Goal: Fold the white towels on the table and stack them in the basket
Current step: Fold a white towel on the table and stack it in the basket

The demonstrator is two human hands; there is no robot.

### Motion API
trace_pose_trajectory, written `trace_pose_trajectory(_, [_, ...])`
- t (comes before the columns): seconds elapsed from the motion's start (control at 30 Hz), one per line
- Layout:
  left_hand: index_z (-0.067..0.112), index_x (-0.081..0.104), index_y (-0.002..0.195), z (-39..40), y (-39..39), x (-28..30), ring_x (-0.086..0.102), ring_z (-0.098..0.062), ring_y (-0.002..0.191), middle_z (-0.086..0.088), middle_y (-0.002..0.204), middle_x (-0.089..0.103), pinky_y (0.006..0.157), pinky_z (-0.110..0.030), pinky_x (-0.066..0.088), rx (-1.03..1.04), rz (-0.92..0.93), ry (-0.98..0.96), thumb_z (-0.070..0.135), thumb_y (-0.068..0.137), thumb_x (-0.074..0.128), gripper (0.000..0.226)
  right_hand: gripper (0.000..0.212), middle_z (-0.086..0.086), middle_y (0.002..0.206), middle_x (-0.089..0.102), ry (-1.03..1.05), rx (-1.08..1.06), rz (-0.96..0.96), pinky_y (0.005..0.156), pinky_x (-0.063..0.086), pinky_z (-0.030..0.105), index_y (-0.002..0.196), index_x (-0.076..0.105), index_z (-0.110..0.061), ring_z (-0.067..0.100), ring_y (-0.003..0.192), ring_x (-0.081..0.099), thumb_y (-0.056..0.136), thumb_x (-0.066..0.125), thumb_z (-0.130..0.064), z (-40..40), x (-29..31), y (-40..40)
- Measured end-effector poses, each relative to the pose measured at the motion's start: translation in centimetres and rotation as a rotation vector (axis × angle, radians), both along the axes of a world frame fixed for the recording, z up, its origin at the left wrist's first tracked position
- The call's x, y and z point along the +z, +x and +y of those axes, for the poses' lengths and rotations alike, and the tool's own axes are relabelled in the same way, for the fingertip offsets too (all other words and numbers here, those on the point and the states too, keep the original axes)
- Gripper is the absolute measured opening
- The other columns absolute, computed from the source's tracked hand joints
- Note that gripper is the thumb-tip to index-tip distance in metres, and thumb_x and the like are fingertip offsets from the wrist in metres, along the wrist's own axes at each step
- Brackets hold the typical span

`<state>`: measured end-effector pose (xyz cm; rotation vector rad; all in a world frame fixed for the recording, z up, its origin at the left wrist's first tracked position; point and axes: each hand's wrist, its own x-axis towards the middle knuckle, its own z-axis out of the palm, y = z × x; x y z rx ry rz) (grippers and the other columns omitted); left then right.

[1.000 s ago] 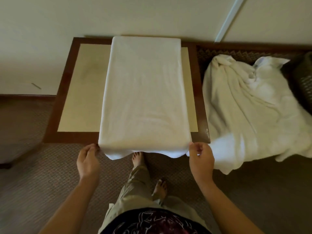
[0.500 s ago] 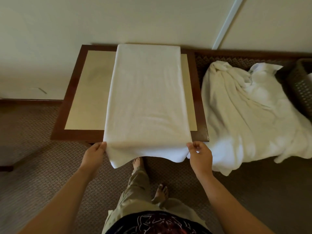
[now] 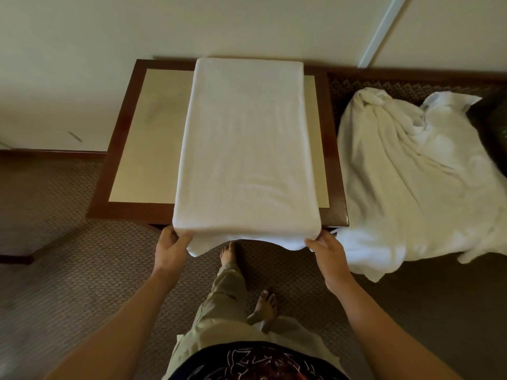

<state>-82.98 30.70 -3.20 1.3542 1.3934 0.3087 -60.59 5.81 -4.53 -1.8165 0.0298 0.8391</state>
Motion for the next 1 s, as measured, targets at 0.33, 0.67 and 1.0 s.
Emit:
trace_pose_trajectory(0.33, [0.015,0.058,0.114,-0.5,-1.7,-0.7,0.063,-0.028,0.086,-0.009,0.099,0.065,0.07,-0.04,0.052,-0.18,0.236,-0.02,0.039,0.105,0.053,0.026,0.032,-0.011,0.124,0.069,-0.043,0.262,0.175,0.112,0.044,0.039,0.132,0.063,-0.023,0.014,0.121,0.061,0.099,0.066,-0.022,-1.4,-0.4,0.7])
trace_pose_trajectory(0.67, [0.039,0.038,0.136,-2.2,-5.0,1.4,0.072,-0.032,0.083,-0.002,0.106,0.07,0.067,-0.057,0.062,-0.164,0.188,0.03,0.033,0.104,0.057,0.038,0.044,0.002,0.089,0.079,-0.048,0.25,-0.035,0.064,0.058,0.031,0.13,0.043,-0.03,0.02,0.076,0.074,0.098,0.069,-0.018,-3.9,3.1,-2.1])
trace_pose_trajectory(1.0, [0.022,0.075,0.111,0.3,-5.2,6.5,0.052,-0.024,0.071,-0.012,0.101,0.061,0.055,-0.033,0.045,-0.221,0.031,-0.184,0.013,0.105,0.047,0.031,0.037,-0.005,0.092,0.078,0.155,0.181,0.064,0.074,0.059,0.024,0.107,0.077,-0.014,0.01,0.089,0.07,0.101,0.047,0.008,-4.2,6.8,-1.2])
